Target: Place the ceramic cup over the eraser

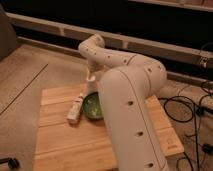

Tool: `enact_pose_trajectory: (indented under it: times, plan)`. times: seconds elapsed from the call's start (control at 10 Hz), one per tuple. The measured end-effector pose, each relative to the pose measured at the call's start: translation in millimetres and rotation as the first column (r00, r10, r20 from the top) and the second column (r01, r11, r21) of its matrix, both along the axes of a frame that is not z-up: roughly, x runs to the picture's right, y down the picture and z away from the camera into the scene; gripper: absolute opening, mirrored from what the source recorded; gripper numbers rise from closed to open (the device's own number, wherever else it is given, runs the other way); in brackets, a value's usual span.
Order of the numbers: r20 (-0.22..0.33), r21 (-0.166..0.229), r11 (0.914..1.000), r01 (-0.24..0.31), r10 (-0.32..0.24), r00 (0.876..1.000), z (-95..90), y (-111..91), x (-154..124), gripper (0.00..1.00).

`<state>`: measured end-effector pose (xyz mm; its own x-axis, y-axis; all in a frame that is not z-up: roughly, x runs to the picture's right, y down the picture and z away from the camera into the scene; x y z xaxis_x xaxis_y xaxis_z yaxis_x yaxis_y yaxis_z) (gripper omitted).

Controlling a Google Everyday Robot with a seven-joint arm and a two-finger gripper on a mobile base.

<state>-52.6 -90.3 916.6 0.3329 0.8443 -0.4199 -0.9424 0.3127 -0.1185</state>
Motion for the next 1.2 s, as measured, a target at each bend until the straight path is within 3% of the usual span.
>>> enact_pose_trajectory:
  times: [0.7, 1.2]
  plan:
    - [0.044, -0.112, 0.9937, -0.005, 0.01, 0.999, 22.7, 26.3, -29.9, 0.65]
    - [0.065, -0.14, 0.99, 0.017, -0.008, 0.998, 48.2, 33.5, -37.4, 0.65]
